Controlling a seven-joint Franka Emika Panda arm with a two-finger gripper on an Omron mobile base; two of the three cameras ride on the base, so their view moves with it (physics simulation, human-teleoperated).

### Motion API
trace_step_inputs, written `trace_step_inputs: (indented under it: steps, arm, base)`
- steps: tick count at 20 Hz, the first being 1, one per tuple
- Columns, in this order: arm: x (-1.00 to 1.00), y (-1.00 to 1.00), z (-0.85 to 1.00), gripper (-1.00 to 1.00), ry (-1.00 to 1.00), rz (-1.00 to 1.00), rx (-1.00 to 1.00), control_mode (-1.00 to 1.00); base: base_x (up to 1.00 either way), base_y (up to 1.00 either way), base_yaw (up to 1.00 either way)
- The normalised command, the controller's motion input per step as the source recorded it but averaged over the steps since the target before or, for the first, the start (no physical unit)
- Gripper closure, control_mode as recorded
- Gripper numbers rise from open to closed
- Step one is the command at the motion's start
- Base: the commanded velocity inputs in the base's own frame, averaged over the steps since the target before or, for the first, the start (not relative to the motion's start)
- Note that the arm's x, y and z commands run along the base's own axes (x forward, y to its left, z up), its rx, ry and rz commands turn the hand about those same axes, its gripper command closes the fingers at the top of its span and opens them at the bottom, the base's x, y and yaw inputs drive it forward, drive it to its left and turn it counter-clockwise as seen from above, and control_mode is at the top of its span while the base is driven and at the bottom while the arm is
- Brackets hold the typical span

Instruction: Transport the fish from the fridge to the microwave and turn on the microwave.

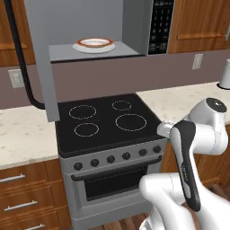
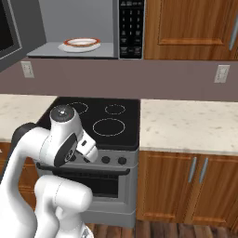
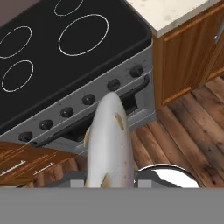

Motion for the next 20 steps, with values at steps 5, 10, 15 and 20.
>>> trace_step_inputs:
  steps: [5, 10, 15, 20]
  arm:
    - [0.00, 0.00, 0.00, 1.00, 0.00, 0.00, 0.00, 1.00]
    - [0.00, 0.00, 0.00, 1.00, 0.00, 0.00, 0.00, 1.00]
    - [-0.08, 0.00, 0.00, 1.00, -0.05, 0.04, 0.00, -1.00]
    - [-0.34, 0.00, 0.00, 1.00, -0.27, 0.22, -0.05, -1.00]
  base:
    - [1.00, -0.12, 0.32]
    - [0.65, -0.01, 0.19]
    - [-0.14, 0.00, 0.10]
    - [0.00, 0.00, 0.00]
